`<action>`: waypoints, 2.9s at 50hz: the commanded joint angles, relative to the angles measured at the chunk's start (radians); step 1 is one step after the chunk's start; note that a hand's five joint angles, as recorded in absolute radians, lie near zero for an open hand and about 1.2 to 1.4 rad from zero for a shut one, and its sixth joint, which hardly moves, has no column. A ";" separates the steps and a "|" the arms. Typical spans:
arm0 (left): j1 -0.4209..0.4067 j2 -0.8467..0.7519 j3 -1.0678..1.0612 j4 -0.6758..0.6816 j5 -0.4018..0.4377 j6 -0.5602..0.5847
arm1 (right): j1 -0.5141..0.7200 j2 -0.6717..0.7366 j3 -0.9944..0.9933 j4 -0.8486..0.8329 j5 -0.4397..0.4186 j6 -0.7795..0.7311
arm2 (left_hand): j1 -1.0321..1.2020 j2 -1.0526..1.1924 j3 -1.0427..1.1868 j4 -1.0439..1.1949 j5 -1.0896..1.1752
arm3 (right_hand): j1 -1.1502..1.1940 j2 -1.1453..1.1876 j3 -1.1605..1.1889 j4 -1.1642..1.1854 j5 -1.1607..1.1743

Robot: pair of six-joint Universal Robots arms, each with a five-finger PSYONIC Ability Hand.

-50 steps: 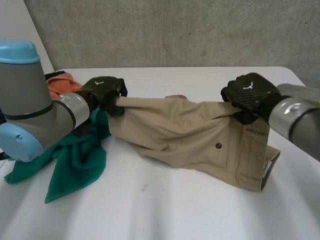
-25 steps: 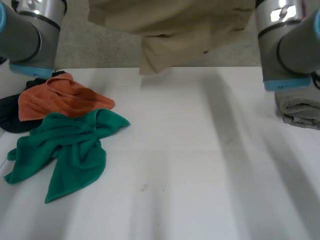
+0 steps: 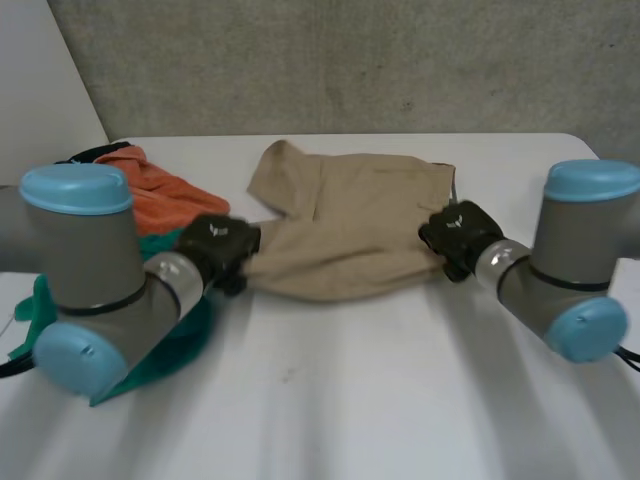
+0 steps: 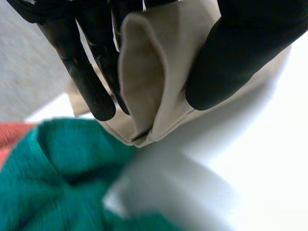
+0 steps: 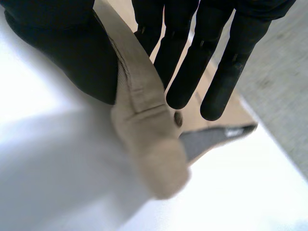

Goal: Fold the laundry.

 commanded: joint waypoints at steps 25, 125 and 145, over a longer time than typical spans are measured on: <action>-0.062 0.146 0.060 -0.313 -0.004 0.064 | -0.165 -0.412 0.474 0.319 -0.117 -0.319 | -0.998 -1.026 -1.019 -1.028 -0.992 | 0.279 0.215 0.205 0.196 0.231; -0.050 -0.118 0.261 -0.253 -0.271 0.240 | -0.113 -0.386 0.504 0.132 -0.117 -0.138 | -0.897 -0.925 -0.919 -0.927 -0.891 | 0.279 0.215 0.205 0.196 0.231; -0.205 0.375 -0.389 -0.304 -0.085 -0.196 | -0.110 -0.374 0.476 0.074 -0.122 0.044 | -0.750 -0.778 -0.772 -0.780 -0.744 | 0.279 0.215 0.205 0.196 0.231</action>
